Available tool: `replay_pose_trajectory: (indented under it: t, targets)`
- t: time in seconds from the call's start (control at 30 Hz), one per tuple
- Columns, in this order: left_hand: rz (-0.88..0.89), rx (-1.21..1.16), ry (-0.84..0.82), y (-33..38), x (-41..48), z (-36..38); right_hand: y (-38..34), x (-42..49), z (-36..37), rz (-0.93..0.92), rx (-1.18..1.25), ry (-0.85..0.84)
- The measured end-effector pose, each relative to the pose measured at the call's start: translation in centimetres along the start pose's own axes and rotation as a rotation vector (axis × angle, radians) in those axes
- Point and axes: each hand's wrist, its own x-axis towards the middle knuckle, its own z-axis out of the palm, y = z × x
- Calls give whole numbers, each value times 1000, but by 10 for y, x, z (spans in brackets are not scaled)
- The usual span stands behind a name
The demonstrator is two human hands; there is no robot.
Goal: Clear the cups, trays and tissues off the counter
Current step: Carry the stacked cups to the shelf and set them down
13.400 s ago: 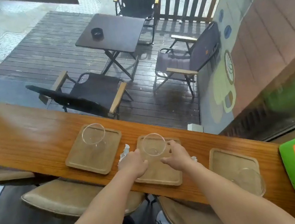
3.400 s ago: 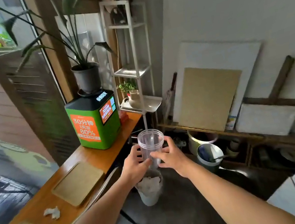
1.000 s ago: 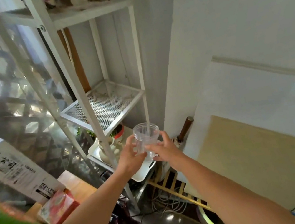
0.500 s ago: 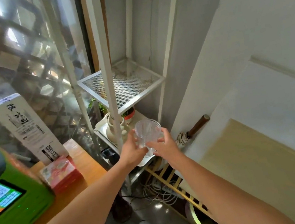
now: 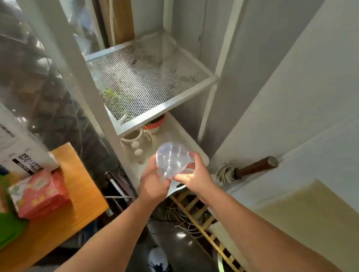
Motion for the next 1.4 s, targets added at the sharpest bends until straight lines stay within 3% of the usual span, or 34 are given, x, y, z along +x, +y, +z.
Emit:
replay_pose_trajectory:
  t: [0.23, 0.77, 1.4]
  targets:
    - [-240, -86, 73, -23, 24, 32, 15, 47, -1, 45, -85, -68]
    - [-243, -47, 31, -53, 51, 43, 38, 85, 2, 79, -124, -127]
    - [-293, 2, -8, -28, 40, 25, 28, 69, -1, 168, -74, -93]
